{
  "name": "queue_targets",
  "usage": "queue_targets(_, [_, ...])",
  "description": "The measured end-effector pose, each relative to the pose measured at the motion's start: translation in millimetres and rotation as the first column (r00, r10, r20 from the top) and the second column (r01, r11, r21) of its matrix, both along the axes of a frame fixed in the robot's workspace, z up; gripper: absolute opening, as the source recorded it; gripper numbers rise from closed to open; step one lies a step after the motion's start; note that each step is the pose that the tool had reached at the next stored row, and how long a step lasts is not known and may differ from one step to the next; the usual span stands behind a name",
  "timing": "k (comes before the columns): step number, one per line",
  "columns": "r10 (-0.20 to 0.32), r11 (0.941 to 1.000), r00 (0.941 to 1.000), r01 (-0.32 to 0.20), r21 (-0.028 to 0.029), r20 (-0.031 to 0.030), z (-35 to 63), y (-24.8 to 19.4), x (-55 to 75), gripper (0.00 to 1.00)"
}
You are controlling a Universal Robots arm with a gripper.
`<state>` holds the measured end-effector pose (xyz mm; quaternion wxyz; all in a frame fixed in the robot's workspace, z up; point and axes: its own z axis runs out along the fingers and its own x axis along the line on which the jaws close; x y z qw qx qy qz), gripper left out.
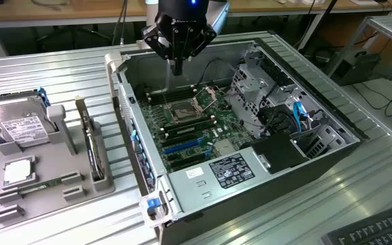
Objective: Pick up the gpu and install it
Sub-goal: 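Reach for the gpu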
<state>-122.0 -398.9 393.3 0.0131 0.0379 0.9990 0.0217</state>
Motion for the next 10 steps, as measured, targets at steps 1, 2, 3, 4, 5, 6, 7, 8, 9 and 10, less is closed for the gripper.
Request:
queue_targets(1, [0.0,1.0,1.0,0.0,0.0001,0.0,0.0,0.0,0.0,0.11])
queue_targets(2, [0.0,1.0,1.0,0.0,0.0,0.0,0.0,0.0,0.0,0.11])
queue_targets(3, [0.0,1.0,1.0,0.0,-0.0002,-0.0002,0.1,-0.5,-0.4,0.11])
queue_targets(4, [0.0,1.0,1.0,0.0,-0.0001,0.0001,0.0,-1.7,-1.8,0.11])
queue_targets(5, [0.0,1.0,1.0,0.0,0.0,0.0003,0.0,-3.2,-3.9,0.11])
queue_targets(6, [0.0,1.0,1.0,0.0,0.0,0.0006,0.0,-4.9,-6.7,0.11])
queue_targets(7, [0.0,1.0,1.0,0.0,-0.0001,0.0007,0.0,-6.2,-9.5,0.11])
queue_targets(8, [0.0,1.0,1.0,0.0,0.0,0.0009,0.0,-7.6,-13.0,0.11])
queue_targets(9, [0.0,1.0,1.0,0.0,0.0001,0.0011,-0.1,-8.9,-16.5,0.11])
queue_targets(10, [0.0,1.0,1.0,0.0,0.0001,0.0012,-0.1,-10.0,-20.2,0.11])
